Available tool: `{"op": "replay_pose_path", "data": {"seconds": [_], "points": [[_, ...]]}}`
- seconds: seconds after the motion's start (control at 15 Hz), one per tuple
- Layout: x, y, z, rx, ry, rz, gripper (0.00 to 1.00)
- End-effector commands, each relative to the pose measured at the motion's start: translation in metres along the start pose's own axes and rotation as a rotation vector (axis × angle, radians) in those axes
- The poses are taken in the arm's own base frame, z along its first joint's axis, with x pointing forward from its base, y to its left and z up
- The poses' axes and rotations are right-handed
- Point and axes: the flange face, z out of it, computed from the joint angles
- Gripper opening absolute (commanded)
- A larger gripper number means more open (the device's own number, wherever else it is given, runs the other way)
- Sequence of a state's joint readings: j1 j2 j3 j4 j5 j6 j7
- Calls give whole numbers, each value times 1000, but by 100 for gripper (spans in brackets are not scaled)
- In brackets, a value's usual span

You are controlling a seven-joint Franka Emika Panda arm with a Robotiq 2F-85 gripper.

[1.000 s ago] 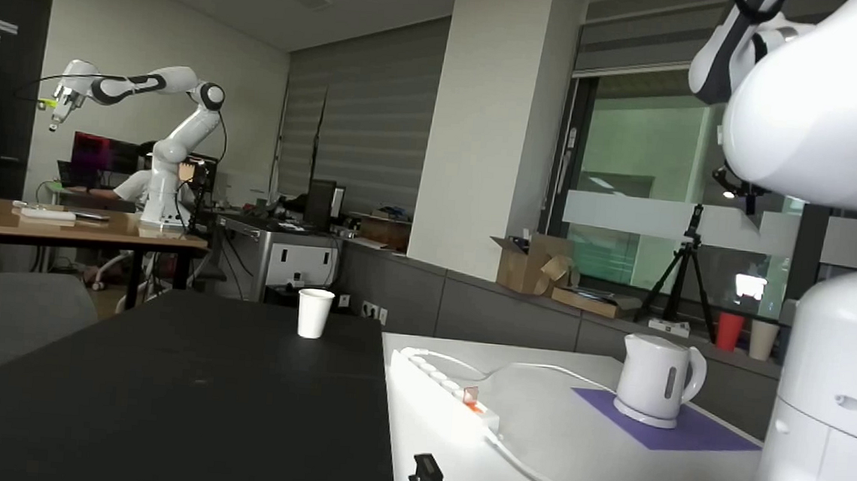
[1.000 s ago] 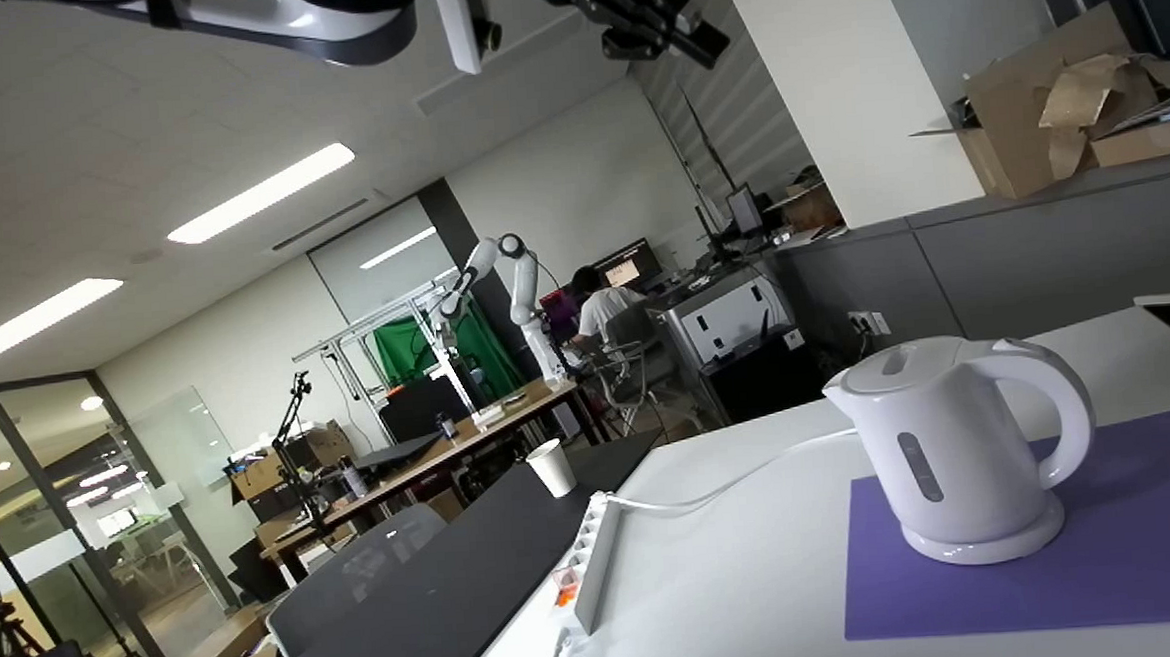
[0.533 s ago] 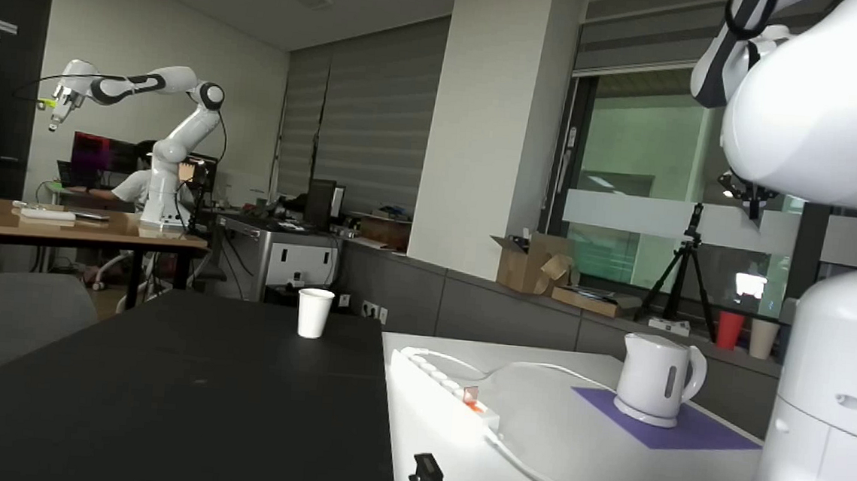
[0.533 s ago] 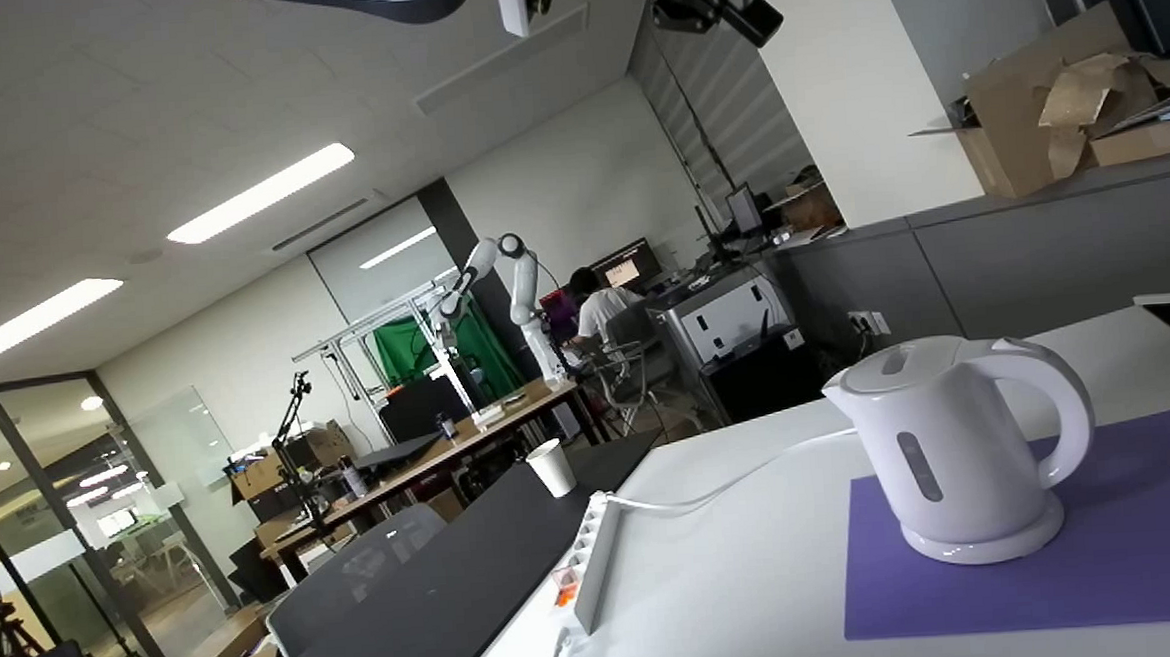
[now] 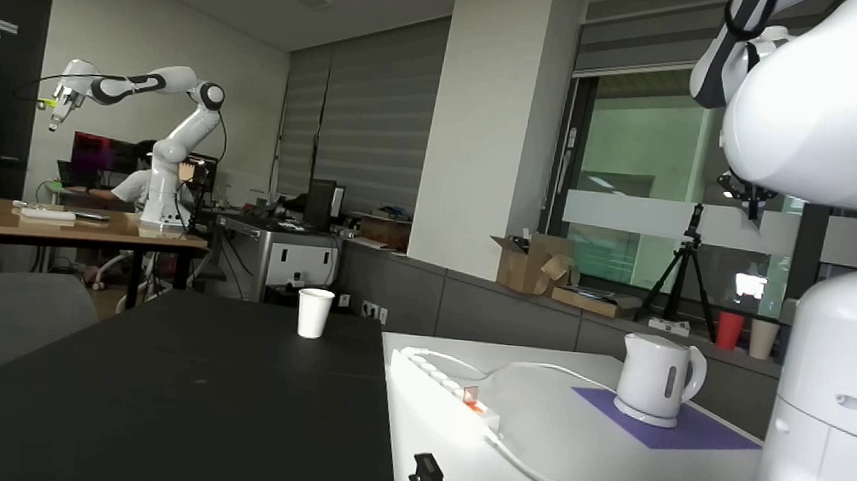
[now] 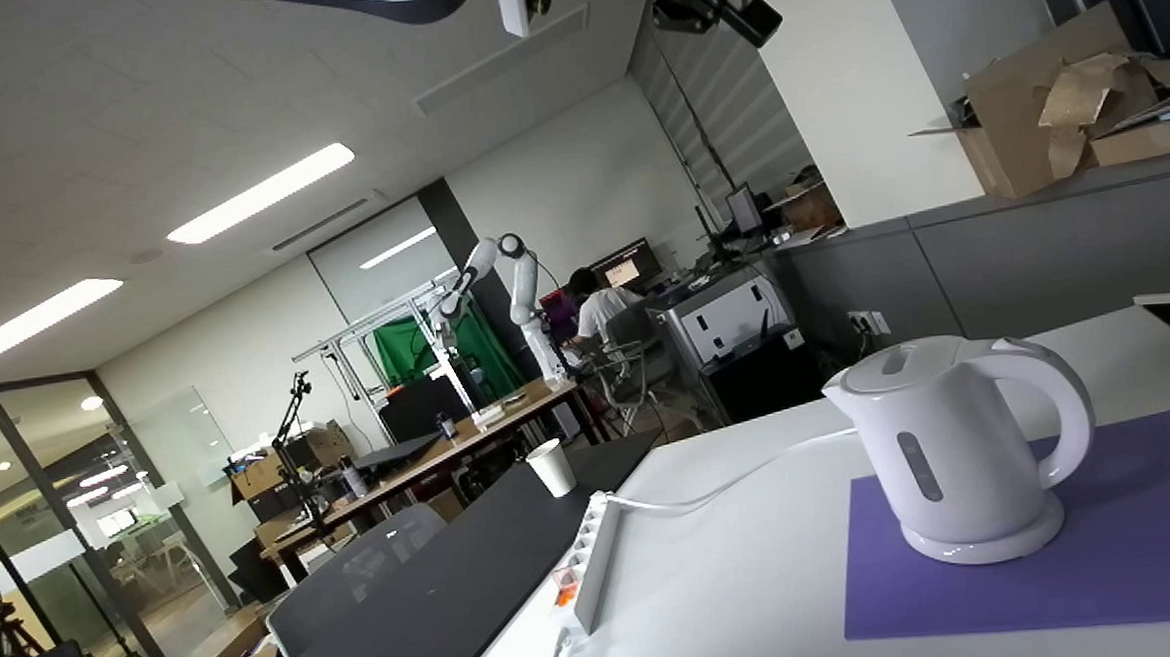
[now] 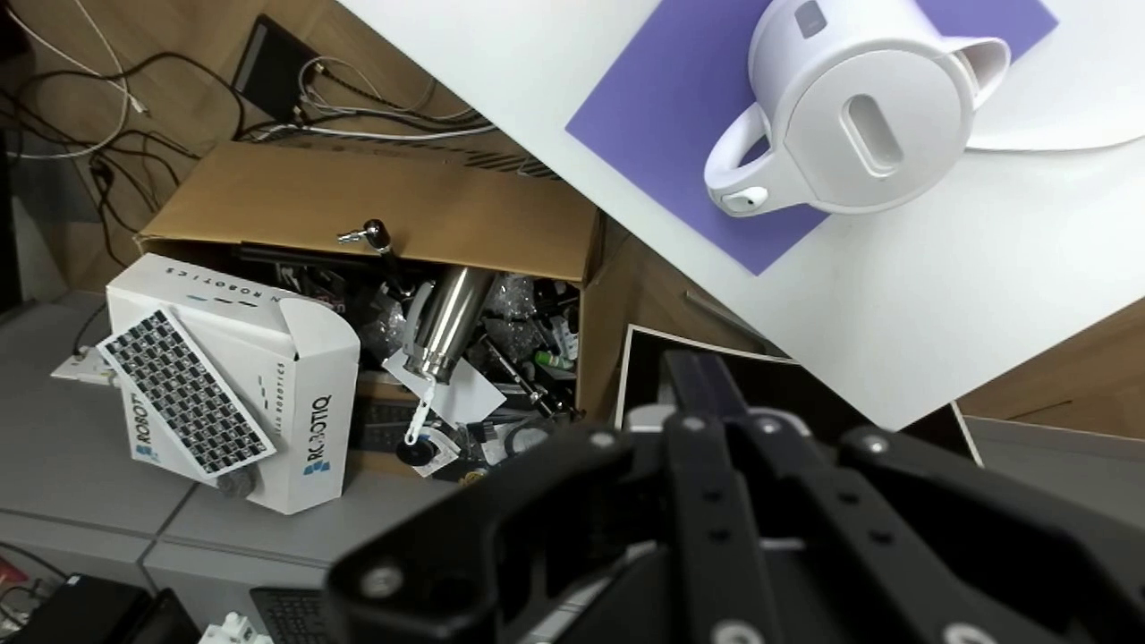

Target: Turn on the kettle

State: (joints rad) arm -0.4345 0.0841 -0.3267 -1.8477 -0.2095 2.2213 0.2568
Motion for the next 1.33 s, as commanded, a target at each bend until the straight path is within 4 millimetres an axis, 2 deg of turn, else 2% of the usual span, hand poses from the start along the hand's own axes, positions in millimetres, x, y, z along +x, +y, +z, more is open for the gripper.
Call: {"op": "replay_pose_path", "data": {"seconds": [0.0, 0.33, 0.47, 0.6, 0.73, 1.0, 1.27], "points": [[1, 0, -1, 0, -1, 0, 1], [1, 0, -1, 0, -1, 0, 1], [14, -2, 7, 19, 48, 38, 0], [28, -4, 22, 43, 76, 74, 0], [39, -5, 49, 73, 70, 125, 0], [60, 2, 120, 155, 22, 262, 0], [75, 21, 188, 210, -67, 441, 0]]}}
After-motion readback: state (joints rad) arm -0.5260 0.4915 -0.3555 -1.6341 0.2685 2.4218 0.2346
